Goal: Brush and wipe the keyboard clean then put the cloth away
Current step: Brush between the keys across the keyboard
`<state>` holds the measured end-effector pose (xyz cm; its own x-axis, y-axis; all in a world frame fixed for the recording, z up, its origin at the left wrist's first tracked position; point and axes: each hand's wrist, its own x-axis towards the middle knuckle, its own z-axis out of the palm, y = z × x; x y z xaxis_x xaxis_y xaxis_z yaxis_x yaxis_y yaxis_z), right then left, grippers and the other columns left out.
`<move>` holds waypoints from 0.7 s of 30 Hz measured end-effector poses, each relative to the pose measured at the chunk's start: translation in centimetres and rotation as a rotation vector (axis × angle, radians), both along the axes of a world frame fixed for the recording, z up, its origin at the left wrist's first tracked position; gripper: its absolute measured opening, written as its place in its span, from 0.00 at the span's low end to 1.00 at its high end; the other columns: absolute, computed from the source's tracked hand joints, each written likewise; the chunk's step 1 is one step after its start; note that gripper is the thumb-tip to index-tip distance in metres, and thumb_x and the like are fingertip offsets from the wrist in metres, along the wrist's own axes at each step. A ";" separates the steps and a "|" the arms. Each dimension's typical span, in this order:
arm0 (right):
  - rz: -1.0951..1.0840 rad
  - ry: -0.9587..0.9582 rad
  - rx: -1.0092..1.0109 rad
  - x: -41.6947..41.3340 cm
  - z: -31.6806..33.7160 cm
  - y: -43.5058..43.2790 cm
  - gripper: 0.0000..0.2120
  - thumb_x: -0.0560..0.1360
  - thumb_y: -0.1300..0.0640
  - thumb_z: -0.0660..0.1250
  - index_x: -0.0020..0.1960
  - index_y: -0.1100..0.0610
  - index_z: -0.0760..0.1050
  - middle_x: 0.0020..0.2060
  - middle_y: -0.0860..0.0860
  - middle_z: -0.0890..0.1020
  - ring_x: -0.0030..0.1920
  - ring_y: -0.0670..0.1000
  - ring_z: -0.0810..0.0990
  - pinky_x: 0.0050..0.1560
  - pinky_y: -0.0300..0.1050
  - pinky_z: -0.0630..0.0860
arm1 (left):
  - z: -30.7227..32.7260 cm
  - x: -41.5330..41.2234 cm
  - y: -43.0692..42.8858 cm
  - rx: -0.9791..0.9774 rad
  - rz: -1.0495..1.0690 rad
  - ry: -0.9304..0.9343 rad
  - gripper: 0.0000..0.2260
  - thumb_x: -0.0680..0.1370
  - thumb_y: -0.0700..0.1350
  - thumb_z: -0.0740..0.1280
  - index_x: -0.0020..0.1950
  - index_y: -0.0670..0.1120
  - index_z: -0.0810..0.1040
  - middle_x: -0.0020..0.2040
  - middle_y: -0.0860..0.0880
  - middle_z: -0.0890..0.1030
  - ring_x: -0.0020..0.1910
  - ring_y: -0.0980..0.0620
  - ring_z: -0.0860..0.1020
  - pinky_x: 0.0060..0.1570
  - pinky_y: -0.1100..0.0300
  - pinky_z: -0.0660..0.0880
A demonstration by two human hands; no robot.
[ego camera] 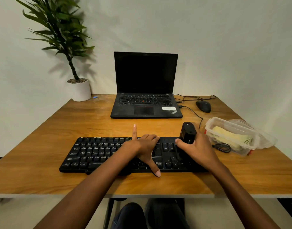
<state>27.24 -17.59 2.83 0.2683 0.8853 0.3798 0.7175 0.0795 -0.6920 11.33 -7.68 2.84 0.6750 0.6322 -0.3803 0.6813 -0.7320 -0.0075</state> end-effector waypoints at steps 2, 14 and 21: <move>0.075 0.065 0.005 -0.8 -0.6 -0.2 0.14 0.70 0.56 0.71 0.43 0.47 0.65 0.33 0.46 0.76 0.35 0.42 0.75 0.34 0.31 0.69 | 0.1 0.0 -0.1 0.008 -0.003 0.009 0.57 0.64 0.68 0.70 0.77 0.44 0.38 0.78 0.48 0.43 0.77 0.49 0.41 0.59 0.30 0.25; -0.023 0.150 0.009 -1.4 -1.8 -0.9 0.13 0.70 0.54 0.71 0.49 0.54 0.68 0.36 0.47 0.76 0.38 0.43 0.76 0.35 0.30 0.69 | 0.1 0.0 -0.1 0.013 0.003 0.026 0.58 0.64 0.69 0.70 0.77 0.45 0.37 0.78 0.48 0.42 0.76 0.48 0.40 0.59 0.30 0.24; 0.015 0.263 -0.080 -0.9 -1.6 -1.3 0.09 0.69 0.59 0.71 0.43 0.53 0.71 0.37 0.51 0.78 0.40 0.48 0.78 0.38 0.40 0.73 | 0.2 0.2 -0.3 0.017 0.012 0.045 0.58 0.64 0.69 0.69 0.77 0.45 0.37 0.78 0.49 0.41 0.76 0.48 0.39 0.60 0.30 0.26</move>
<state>26.38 -18.88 1.25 0.3350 0.9143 0.2275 0.5110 0.0266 -0.8592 11.53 -7.95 3.00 0.6499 0.6467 -0.3991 0.6885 -0.7235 -0.0512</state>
